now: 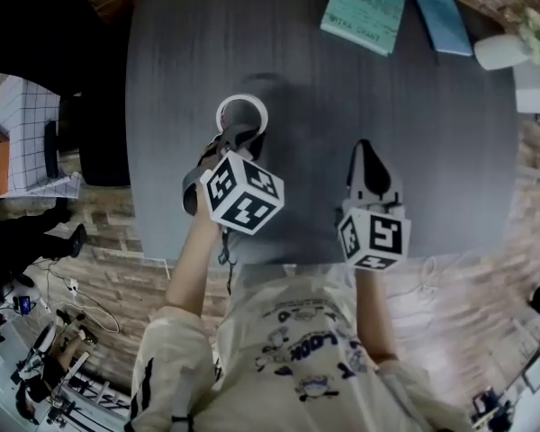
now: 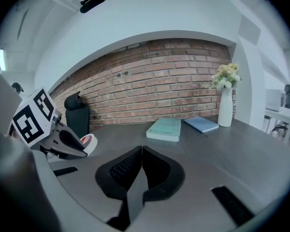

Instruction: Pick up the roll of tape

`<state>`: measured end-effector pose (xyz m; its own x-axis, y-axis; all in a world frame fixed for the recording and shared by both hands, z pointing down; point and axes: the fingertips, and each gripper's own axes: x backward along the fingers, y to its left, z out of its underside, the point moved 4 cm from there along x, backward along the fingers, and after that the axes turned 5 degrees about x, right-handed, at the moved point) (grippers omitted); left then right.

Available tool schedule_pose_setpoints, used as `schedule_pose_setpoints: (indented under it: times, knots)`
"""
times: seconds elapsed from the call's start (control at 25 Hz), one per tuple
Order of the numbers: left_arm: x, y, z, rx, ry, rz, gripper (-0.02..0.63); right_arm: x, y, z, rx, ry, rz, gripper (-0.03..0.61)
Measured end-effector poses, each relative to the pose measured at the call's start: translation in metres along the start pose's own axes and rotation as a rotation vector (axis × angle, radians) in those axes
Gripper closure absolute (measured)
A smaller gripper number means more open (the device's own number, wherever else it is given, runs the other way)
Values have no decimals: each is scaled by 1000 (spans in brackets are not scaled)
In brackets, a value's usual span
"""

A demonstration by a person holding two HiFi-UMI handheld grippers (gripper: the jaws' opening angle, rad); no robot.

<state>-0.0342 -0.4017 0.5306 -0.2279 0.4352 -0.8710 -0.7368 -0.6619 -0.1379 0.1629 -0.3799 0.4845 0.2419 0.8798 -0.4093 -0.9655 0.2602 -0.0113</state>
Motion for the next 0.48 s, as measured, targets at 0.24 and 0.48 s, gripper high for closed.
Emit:
schedule_pose_setpoints:
  times: [0.24,0.48]
  knots:
    - [69,15,-15,111,-201,-71,577,23,14,-40,35,-85,5,574]
    - [134,32,-24,199,-405,-158,577,41,32,-80,70,-183,7,574]
